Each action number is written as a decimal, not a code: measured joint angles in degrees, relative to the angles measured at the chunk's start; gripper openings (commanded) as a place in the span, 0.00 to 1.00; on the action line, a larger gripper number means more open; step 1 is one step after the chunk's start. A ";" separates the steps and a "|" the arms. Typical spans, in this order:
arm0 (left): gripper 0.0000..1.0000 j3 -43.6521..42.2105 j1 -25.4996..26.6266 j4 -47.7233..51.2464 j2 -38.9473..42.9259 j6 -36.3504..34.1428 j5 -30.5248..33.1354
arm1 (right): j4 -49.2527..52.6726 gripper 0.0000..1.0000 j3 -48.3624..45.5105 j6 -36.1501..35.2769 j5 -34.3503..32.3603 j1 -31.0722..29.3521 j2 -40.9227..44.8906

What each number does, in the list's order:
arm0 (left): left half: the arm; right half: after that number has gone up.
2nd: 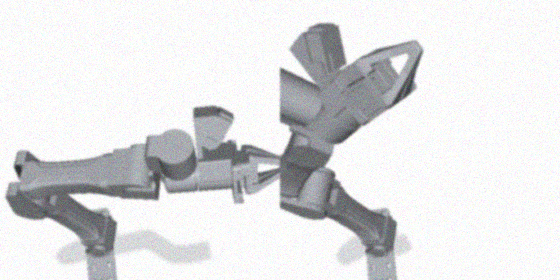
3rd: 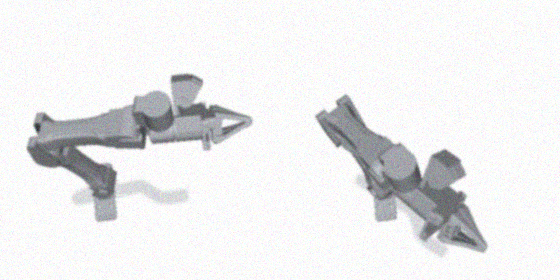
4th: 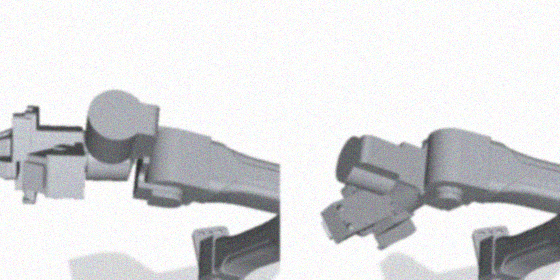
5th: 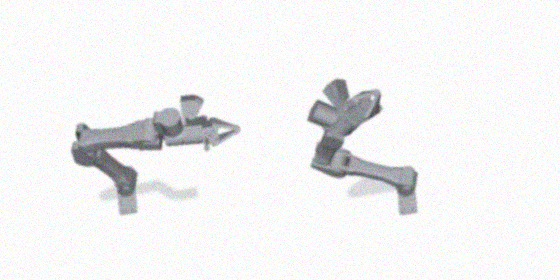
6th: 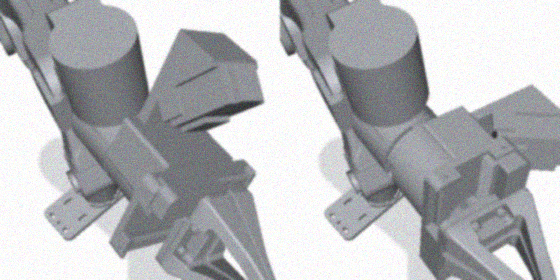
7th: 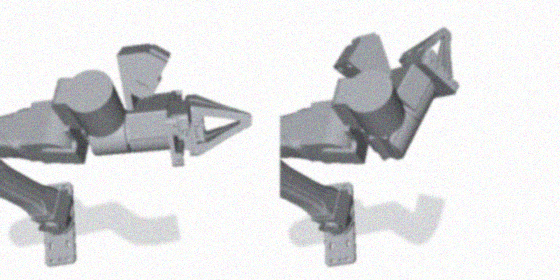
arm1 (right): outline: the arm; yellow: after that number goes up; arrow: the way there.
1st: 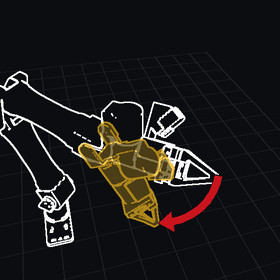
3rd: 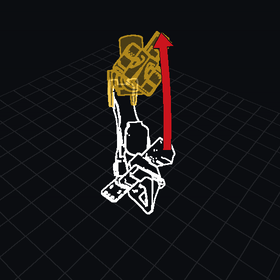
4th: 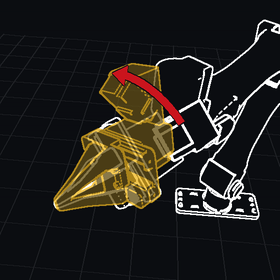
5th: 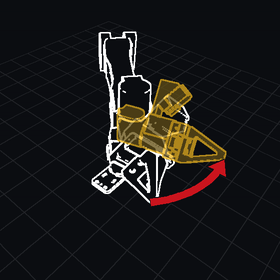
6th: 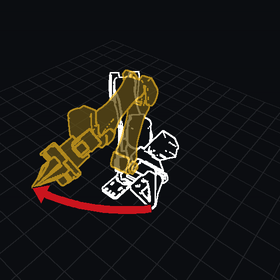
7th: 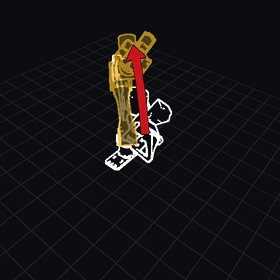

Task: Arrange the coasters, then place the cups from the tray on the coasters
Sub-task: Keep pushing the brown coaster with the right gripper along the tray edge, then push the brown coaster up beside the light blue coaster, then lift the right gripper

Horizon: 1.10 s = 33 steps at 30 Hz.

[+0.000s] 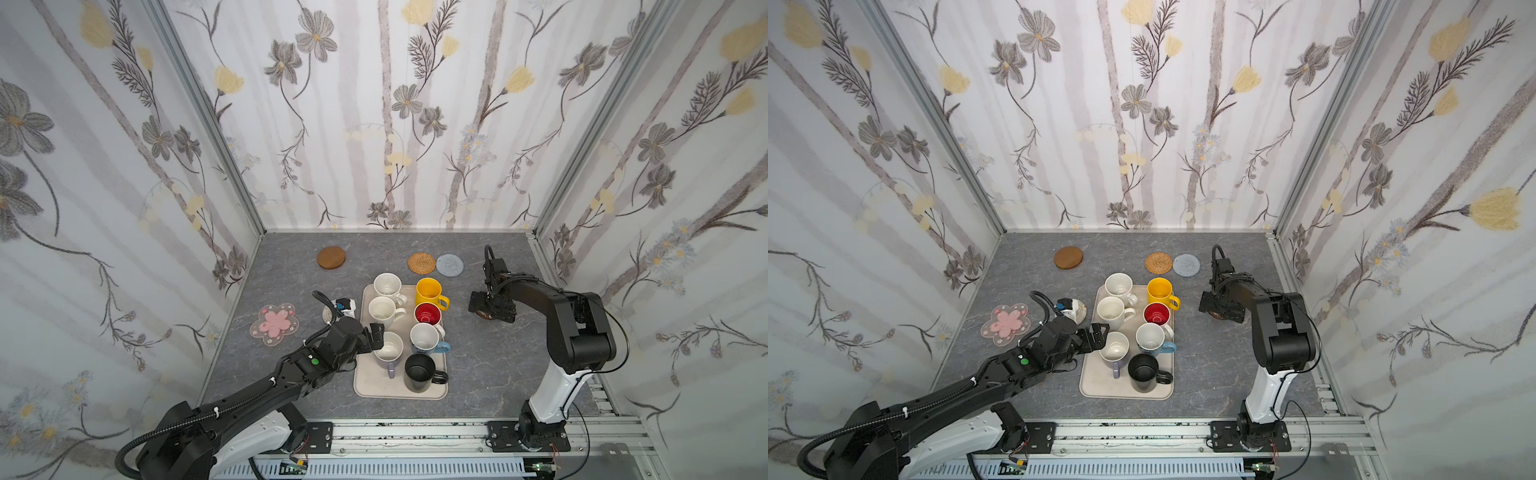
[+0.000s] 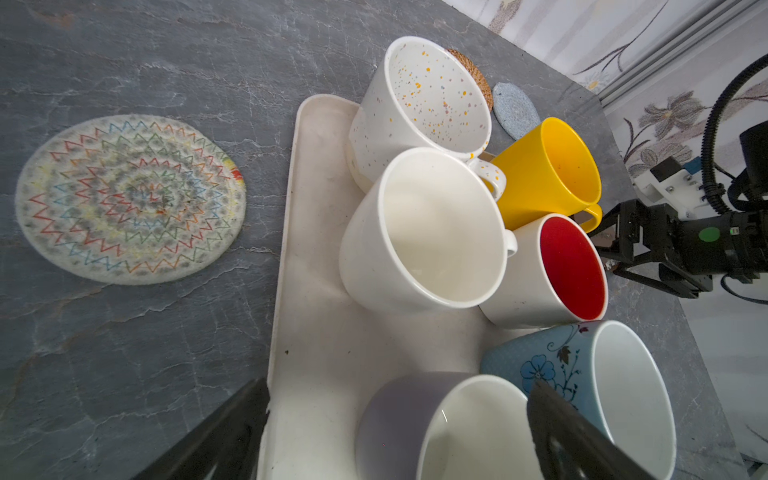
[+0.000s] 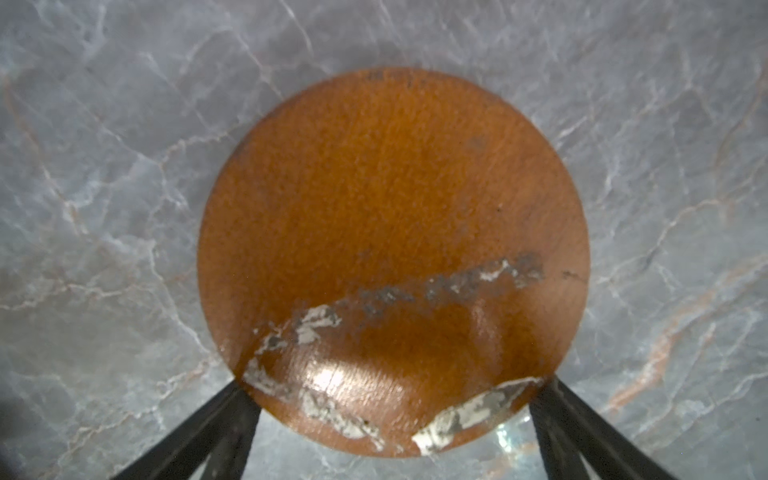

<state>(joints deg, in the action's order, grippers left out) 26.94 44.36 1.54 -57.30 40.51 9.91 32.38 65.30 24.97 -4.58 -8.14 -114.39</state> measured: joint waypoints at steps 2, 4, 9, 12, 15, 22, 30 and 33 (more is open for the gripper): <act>1.00 0.15 0.00 -0.02 -0.09 -0.02 0.09 | 0.11 1.00 1.40 -0.24 -0.07 0.22 -1.01; 1.00 0.28 0.00 0.00 -0.09 -0.02 0.24 | 0.39 1.00 3.06 -0.63 -0.13 0.52 -2.10; 1.00 0.57 0.00 0.13 0.48 -0.04 0.81 | 0.59 1.00 6.95 -1.70 -0.37 1.07 -4.81; 1.00 1.18 -0.07 0.42 1.33 -0.07 1.27 | 0.94 0.98 9.51 -2.62 -0.55 1.42 -6.60; 1.00 1.66 -0.22 0.55 1.81 -0.13 1.86 | 1.42 0.99 12.04 -3.02 -0.85 1.90 -8.31; 1.00 2.40 -0.90 1.97 2.32 -1.11 3.67 | 2.64 0.99 17.68 -3.72 -1.81 2.86 -11.52; 1.00 2.40 -1.88 3.06 2.56 -1.16 4.04 | 4.70 0.99 24.76 -4.70 -1.79 3.17 -15.56; 1.00 2.40 -2.08 3.10 2.58 -1.16 4.07 | 5.97 0.99 27.43 -5.11 -1.77 3.26 -17.25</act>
<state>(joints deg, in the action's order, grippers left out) 29.34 42.28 4.64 -54.72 39.35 13.98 38.35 92.73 19.86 -6.35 -4.89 -131.63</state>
